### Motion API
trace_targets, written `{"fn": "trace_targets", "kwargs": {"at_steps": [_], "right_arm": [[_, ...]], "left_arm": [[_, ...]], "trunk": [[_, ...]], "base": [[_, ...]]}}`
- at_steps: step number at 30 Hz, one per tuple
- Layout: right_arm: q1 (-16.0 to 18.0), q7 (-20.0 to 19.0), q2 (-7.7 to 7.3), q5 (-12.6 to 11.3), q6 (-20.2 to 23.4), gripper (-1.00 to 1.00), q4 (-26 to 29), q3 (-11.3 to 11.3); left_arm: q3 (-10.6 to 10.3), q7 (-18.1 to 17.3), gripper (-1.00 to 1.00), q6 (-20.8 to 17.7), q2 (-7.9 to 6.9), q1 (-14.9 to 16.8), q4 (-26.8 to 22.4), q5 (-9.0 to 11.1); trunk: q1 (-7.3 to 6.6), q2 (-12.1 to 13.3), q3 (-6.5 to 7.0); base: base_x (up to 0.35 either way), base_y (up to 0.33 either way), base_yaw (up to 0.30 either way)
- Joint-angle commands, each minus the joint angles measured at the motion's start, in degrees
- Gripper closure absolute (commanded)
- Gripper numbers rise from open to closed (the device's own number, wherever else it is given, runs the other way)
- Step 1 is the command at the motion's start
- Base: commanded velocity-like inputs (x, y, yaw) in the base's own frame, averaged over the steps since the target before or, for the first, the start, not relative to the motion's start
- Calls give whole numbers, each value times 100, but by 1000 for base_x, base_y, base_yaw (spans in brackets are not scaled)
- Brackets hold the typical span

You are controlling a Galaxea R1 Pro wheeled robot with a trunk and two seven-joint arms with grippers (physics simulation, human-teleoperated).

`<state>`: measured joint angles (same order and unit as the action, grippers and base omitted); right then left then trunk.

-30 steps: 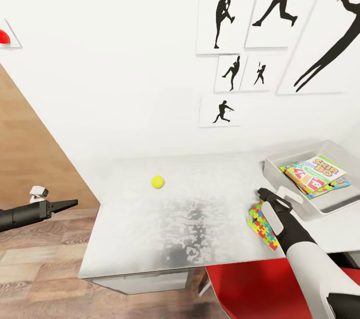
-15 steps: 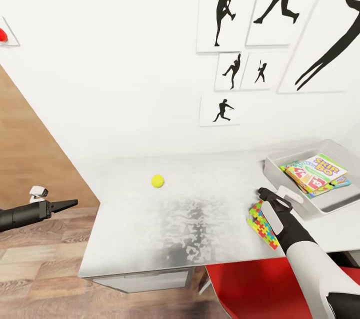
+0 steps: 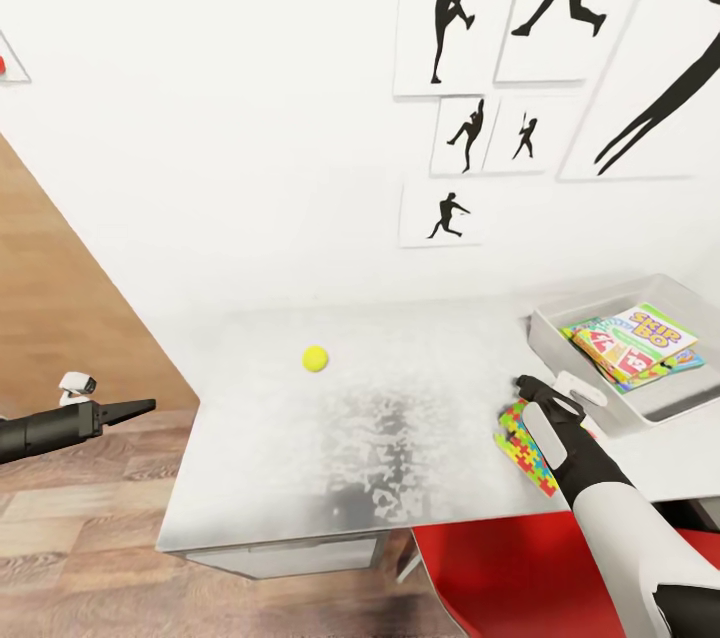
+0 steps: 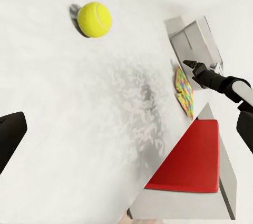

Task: Put all the toys in the child's room - the three board games (two on the bed and one on the table), the two jigsaw puzzles on the table, and the tennis ball on the table - inside the toy box on the table in the child's room.

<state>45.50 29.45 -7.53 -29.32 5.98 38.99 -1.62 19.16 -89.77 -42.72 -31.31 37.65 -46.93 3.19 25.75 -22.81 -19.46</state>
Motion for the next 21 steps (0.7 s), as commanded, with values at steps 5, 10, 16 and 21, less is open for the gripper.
{"fn": "trace_targets", "kwargs": {"at_steps": [5,10,16,21], "right_arm": [[9,26,-6,-21,41,-100,13,4],[11,26,-4,-21,43,-100,13,4],[43,26,-3,-20,43,-100,13,4],[131,26,-1,-28,50,-100,13,4]], "left_arm": [[-3,-23,-100,-61,-2,5,0,-3],[-7,-23,-100,-61,1,5,0,-3],[-3,-23,-100,-60,-3,5,0,-3],[-3,-23,-100,-61,1,4,0,-3]], "trunk": [[3,-11,-41],[3,-11,-49],[3,-11,-50],[3,-11,-50]], "base": [[0,0,0],[0,0,0],[0,0,0],[0,0,0]]}}
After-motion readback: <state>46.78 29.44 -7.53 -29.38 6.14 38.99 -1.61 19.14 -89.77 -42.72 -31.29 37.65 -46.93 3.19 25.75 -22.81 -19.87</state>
